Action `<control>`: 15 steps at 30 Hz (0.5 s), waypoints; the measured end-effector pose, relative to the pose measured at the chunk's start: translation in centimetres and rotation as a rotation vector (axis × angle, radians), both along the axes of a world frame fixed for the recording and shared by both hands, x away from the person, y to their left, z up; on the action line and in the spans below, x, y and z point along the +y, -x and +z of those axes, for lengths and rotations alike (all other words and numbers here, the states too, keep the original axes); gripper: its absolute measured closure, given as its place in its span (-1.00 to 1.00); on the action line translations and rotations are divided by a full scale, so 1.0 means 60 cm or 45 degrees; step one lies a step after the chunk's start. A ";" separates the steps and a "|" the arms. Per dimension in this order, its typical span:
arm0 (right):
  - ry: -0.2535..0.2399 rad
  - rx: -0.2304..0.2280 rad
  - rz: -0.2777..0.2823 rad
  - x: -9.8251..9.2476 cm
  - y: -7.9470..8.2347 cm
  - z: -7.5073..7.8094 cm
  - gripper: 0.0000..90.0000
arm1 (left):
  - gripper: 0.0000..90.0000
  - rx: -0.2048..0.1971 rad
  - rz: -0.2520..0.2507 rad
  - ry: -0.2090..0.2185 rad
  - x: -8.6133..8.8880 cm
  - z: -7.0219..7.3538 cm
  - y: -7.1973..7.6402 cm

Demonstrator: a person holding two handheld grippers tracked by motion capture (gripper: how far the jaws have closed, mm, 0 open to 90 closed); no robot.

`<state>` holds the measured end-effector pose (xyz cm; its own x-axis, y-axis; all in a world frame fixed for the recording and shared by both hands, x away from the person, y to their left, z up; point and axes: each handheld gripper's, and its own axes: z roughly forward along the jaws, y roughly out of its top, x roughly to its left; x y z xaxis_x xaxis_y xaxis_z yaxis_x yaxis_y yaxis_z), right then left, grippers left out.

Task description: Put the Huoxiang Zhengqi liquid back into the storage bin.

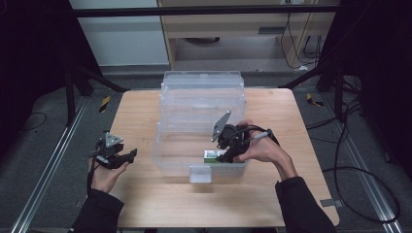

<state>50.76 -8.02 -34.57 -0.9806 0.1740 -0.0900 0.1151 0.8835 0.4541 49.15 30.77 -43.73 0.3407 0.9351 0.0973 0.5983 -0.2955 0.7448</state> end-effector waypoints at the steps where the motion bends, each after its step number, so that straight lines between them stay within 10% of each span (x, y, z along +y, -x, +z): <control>1: -0.001 0.006 0.003 0.003 0.001 -0.004 0.21 | -0.08 0.000 0.000 0.001 0.000 0.000 0.000; 15: 0.001 0.069 0.020 0.019 0.007 -0.042 0.24 | -0.08 0.003 0.001 -0.004 -0.001 -0.002 -0.001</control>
<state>50.35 -6.91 -37.08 -0.9867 0.1585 -0.0367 0.1257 0.8859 0.4465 49.22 30.73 -43.82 0.3403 0.9350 0.0995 0.6004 -0.2975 0.7423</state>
